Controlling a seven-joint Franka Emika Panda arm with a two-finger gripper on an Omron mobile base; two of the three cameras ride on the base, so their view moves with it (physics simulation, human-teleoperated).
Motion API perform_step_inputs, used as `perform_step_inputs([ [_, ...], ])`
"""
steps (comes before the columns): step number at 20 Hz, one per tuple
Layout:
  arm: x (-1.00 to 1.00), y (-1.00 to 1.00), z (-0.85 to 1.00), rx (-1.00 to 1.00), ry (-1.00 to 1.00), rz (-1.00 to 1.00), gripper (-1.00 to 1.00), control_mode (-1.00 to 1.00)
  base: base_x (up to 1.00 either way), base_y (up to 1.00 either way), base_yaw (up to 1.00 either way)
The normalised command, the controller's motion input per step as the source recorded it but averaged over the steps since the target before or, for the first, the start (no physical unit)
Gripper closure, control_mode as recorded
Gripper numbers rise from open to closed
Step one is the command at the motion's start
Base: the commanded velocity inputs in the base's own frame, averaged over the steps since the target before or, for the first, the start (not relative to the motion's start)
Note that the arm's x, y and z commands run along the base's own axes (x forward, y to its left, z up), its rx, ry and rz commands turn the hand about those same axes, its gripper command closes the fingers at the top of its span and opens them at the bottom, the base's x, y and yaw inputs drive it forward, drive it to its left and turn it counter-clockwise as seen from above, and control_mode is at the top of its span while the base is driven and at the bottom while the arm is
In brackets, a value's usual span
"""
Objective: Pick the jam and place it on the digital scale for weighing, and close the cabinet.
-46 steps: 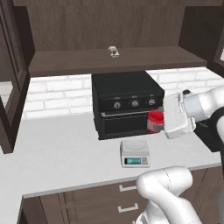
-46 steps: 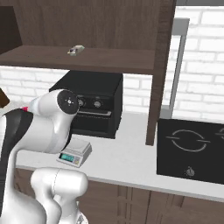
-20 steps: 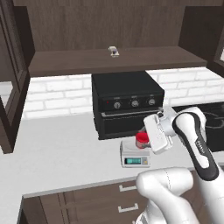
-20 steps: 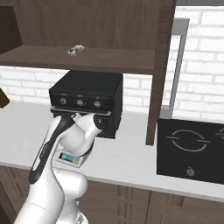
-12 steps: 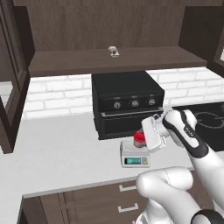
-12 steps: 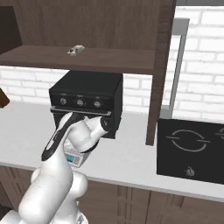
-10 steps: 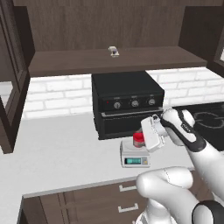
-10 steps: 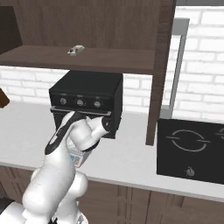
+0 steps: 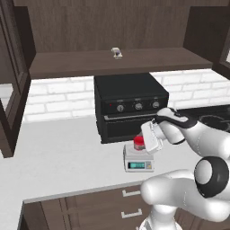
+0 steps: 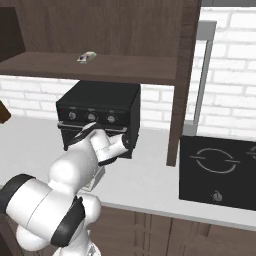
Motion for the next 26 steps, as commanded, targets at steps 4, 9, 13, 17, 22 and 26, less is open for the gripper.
perform_step_inputs([
  [4, 0.07, 0.00, -0.45, -0.04, 0.00, 0.00, 1.00, -1.00, 0.00, 0.00, 0.00],
  [9, -0.04, 0.00, -0.37, 0.00, 0.00, 0.00, 1.00, -1.00, 0.00, 0.00, 0.00],
  [13, -0.33, 0.00, -0.12, 0.00, 0.00, 0.00, 1.00, -1.00, 0.00, 0.00, 0.00],
  [17, -0.03, 0.00, -0.04, 0.00, 0.00, 0.00, 1.00, -1.00, 0.00, 0.00, 0.00],
  [22, -0.03, 0.02, -0.17, -0.02, 0.00, 0.00, -1.00, -1.00, 0.00, 0.00, 0.00],
  [26, -0.09, 0.00, -0.05, -0.01, 0.05, 0.00, -1.00, -1.00, 0.00, 0.00, 0.00],
])
